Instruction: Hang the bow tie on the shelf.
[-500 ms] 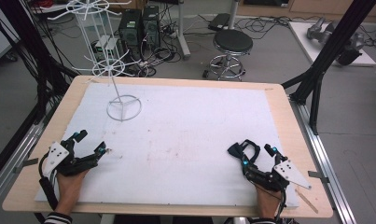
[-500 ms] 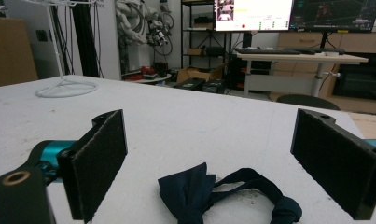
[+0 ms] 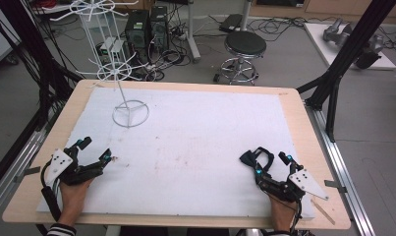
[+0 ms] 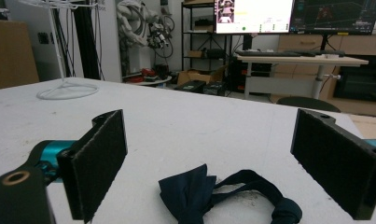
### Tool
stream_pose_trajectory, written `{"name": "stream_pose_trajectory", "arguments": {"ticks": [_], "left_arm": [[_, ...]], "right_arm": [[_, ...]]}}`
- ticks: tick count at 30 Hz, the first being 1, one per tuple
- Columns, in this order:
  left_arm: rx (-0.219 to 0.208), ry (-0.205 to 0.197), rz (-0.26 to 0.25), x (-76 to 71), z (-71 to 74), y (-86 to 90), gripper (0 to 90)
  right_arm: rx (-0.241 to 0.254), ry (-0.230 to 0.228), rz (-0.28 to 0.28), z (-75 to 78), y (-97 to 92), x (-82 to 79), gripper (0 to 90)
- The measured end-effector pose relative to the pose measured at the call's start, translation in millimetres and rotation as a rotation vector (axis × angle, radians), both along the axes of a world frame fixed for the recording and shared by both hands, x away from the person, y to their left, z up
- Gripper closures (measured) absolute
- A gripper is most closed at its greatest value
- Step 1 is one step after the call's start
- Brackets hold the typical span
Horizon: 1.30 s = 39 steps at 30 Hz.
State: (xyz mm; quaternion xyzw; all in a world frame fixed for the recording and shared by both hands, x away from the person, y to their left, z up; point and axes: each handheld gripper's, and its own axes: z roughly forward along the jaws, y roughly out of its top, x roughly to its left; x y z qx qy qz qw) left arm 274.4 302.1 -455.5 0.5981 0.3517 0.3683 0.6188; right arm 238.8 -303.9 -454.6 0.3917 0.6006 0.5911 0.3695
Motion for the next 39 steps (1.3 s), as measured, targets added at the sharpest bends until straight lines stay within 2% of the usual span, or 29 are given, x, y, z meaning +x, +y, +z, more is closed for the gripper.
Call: {"name": "stream_pose_trajectory", "arguments": {"ticks": [18,20,23,30,31,36,37,39], "left_arm": [[0.005,-0.004,0.002,-0.6,-0.1,-0.5,15.5],[0.007,-0.008,0.004,-0.7,-0.1,-0.8,15.5],[0.005,-0.005,0.005,-0.6,-0.1,-0.7,15.5],[0.006,-0.005,0.005,-0.6,-0.1,-0.7,15.5],[0.006,-0.006,0.004,-0.6,-0.1,-0.7,15.5],[0.005,-0.007,0.004,-0.6,-0.1,-1.0,15.5],[0.006,-0.006,0.004,-0.6,-0.1,-0.9,15.5],[0.006,-0.007,0.005,-0.7,-0.1,-1.0,15.5]], "right_arm": [[-0.001,-0.001,-0.001,0.4,-1.0,1.5,9.6],[0.003,0.01,0.0,0.7,-1.1,1.9,9.6],[0.014,0.054,0.006,2.5,-2.3,5.6,9.6],[-0.014,0.081,0.012,14.2,-2.6,8.3,9.6],[-0.044,0.113,0.012,20.5,-2.6,9.8,9.6],[-0.099,0.173,0.043,31.8,-1.9,12.2,9.6],[-0.135,0.21,0.055,36.0,-2.0,12.9,9.6],[-0.155,0.245,0.057,39.2,-2.6,13.1,9.6]]}}
